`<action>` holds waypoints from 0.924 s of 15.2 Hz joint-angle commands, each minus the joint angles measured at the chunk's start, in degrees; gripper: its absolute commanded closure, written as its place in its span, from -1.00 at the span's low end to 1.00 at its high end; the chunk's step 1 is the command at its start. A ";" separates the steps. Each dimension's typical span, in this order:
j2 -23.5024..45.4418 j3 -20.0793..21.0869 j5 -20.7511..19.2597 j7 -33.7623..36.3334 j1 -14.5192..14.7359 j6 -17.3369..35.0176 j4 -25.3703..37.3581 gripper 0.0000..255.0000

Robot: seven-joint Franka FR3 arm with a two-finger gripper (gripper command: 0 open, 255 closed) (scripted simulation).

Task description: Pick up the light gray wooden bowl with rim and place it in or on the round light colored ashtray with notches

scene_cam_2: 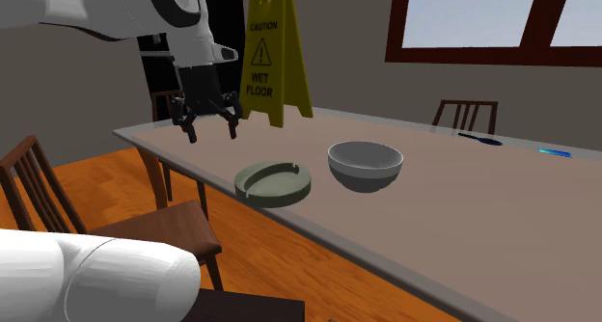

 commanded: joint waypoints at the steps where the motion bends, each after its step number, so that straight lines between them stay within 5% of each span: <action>1: 0.00 0.00 0.00 0.00 0.00 0.00 0.00 -1.00; 14: 15.37 -14.62 -9.29 -16.01 -4.50 6.84 8.80 -1.00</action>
